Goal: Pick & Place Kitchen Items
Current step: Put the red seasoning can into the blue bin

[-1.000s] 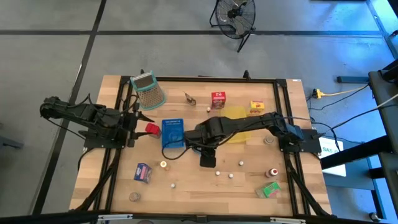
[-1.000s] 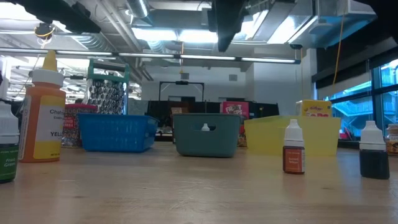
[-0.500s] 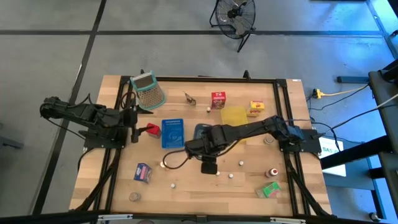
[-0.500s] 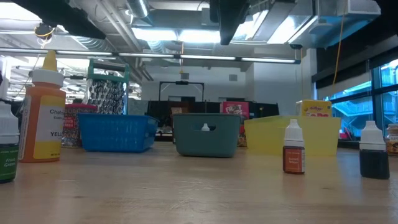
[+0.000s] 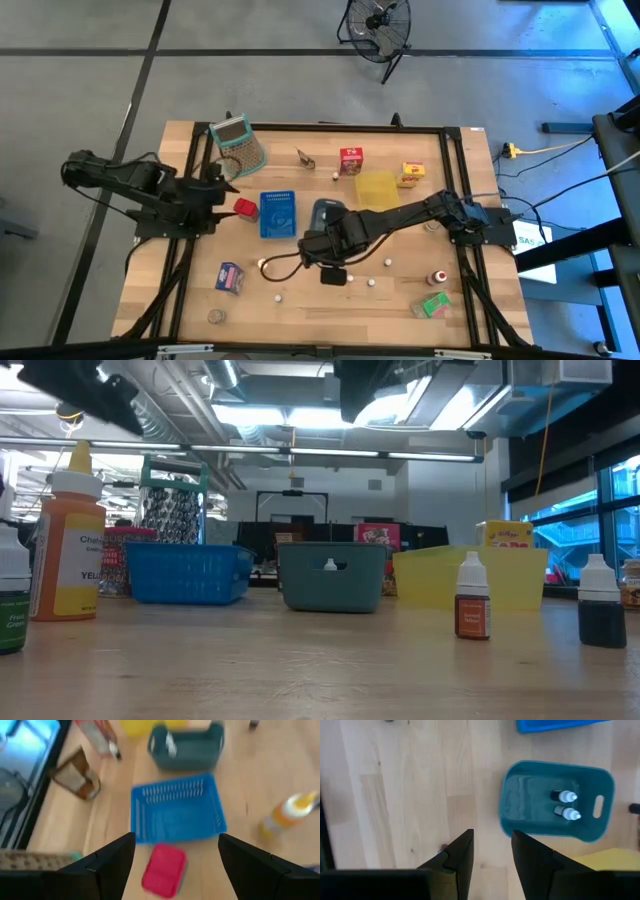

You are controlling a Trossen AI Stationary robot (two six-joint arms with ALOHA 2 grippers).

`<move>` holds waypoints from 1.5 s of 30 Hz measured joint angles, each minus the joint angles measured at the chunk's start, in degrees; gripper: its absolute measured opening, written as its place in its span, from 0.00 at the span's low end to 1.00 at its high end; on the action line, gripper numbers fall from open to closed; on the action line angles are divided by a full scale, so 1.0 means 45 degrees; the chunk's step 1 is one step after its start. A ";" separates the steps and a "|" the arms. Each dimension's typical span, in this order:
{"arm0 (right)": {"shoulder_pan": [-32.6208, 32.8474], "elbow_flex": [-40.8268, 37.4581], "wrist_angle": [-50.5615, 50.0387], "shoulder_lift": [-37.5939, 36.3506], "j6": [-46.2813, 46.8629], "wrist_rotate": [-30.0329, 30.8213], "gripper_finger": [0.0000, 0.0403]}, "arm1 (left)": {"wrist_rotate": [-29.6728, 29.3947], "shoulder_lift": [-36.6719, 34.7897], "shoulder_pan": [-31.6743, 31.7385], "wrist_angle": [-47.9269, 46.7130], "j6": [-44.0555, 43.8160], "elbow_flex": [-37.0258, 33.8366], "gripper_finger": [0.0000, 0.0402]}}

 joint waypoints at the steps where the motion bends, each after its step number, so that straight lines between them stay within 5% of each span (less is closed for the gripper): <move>1: 0.0066 0.0000 -0.0003 0.0000 -0.0001 0.0175 0.33 | 0.0057 0.0171 0.0002 -0.0374 0.0004 0.0000 0.70; 23: 0.0441 0.0000 0.0233 0.0000 -0.0246 0.1304 0.33 | -0.1129 0.1545 0.0001 0.0370 -0.1210 0.0000 0.70; 45: 0.0580 -0.0005 0.0287 0.0000 -0.0313 0.1363 0.33 | -0.0460 0.3395 0.0100 -0.1412 -0.0319 -0.0005 0.70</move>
